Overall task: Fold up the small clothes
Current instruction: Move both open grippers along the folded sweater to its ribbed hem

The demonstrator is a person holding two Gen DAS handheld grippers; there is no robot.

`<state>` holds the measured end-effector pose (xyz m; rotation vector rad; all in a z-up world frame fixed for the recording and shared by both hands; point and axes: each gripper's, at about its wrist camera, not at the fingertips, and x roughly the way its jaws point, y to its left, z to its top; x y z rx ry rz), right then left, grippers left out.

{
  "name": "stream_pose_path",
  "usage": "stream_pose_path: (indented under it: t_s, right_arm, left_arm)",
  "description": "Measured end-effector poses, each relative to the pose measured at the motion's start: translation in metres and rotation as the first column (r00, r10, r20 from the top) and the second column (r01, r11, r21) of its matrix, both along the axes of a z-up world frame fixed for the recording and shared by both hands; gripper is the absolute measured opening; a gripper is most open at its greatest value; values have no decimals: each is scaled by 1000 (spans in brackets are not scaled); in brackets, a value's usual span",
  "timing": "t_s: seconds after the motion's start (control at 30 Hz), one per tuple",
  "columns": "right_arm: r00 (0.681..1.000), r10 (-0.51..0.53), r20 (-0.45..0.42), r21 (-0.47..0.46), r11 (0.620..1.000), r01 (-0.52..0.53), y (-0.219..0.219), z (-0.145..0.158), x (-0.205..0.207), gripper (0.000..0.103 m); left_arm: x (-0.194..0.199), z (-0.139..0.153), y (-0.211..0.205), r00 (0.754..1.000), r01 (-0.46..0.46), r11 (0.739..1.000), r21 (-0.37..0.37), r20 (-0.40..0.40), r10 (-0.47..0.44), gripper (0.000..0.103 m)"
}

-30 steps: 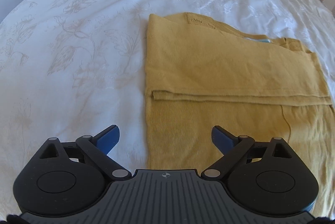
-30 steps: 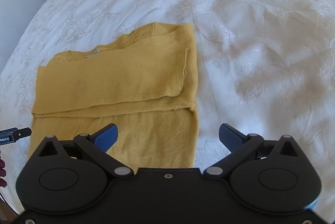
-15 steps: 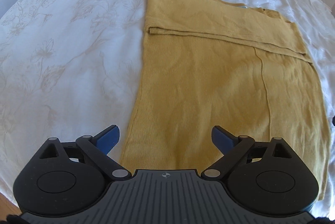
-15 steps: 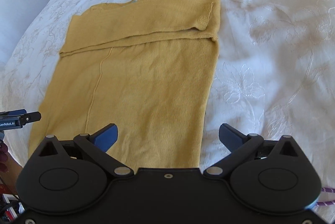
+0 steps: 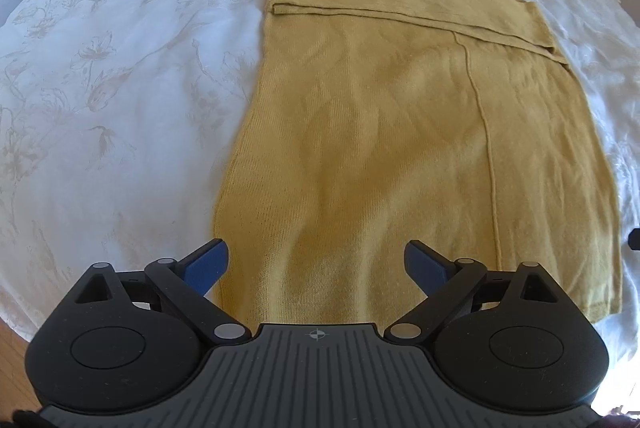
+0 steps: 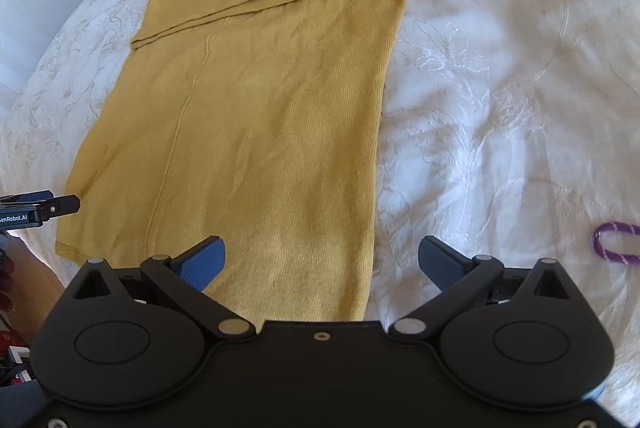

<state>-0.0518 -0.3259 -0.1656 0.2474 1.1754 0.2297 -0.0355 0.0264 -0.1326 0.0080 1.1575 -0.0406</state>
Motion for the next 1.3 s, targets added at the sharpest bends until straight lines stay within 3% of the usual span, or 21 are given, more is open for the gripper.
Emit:
stream_pose_path:
  t_s: [0.17, 0.27, 0.73, 1.0, 1.3]
  right_arm:
    - [997, -71, -23, 9, 997, 71, 4, -5, -19, 102]
    - [994, -104, -35, 44, 993, 105, 6, -7, -26, 102]
    - [986, -162, -33, 41, 986, 163, 26, -12, -39, 102]
    - [981, -191, -43, 42, 980, 193, 32, -14, -44, 102]
    - [982, -186, -29, 48, 981, 188, 43, -8, -40, 102]
  left_arm:
    - [-10, -2, 5, 998, 61, 998, -8, 16, -61, 96]
    - [-17, -2, 10, 997, 67, 998, -19, 36, -66, 96]
    - [-34, -19, 41, 996, 85, 996, -41, 41, -83, 96]
    - [-30, -15, 71, 997, 7, 997, -74, 82, -1, 96]
    - [-26, -20, 95, 991, -110, 989, -103, 63, 117, 96]
